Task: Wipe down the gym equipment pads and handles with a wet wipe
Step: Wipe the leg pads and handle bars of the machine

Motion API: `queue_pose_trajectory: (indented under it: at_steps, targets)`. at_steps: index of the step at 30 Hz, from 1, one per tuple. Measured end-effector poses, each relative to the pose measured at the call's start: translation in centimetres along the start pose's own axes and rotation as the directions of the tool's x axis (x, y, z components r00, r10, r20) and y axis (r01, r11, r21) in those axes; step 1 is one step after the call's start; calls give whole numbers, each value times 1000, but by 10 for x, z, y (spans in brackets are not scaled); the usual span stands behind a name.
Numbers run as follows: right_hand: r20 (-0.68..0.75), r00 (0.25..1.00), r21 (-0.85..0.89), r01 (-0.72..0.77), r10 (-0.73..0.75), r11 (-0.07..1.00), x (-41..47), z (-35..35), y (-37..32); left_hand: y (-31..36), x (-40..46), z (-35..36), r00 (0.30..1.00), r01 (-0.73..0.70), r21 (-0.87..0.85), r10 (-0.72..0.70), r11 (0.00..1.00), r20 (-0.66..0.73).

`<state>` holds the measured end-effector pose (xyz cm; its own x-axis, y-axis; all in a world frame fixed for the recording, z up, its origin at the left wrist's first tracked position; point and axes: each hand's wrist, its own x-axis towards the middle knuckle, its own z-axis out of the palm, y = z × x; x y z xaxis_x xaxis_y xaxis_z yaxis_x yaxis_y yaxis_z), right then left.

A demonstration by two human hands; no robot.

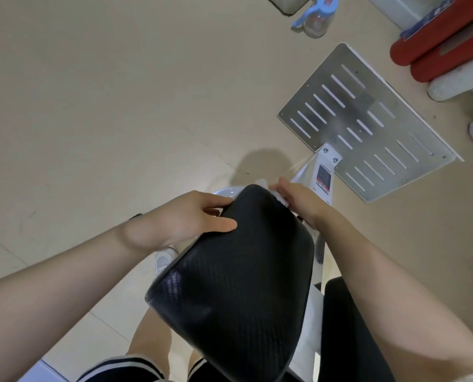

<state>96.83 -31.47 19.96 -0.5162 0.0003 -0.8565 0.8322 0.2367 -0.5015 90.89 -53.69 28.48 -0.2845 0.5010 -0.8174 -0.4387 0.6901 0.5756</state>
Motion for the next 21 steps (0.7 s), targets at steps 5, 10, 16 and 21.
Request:
queue_pose_trajectory:
  at_steps: [5,10,16,21]
  targets:
    - [-65,997,-7,-42,41,999,-27,-9,26,2,3,1,999,12,-124,-8,992,33]
    - [-82,996,136,27,-16,990,-17,8,-4,-3,5,-1,998,-27,-114,33,993,46]
    - [-226,970,167,-50,87,985,-41,5,33,-10,4,5,998,-53,-176,55,983,6]
    - [-307,915,741,58,260,669,-71,23,68,-12,2,8,996,-77,-160,71,984,-46]
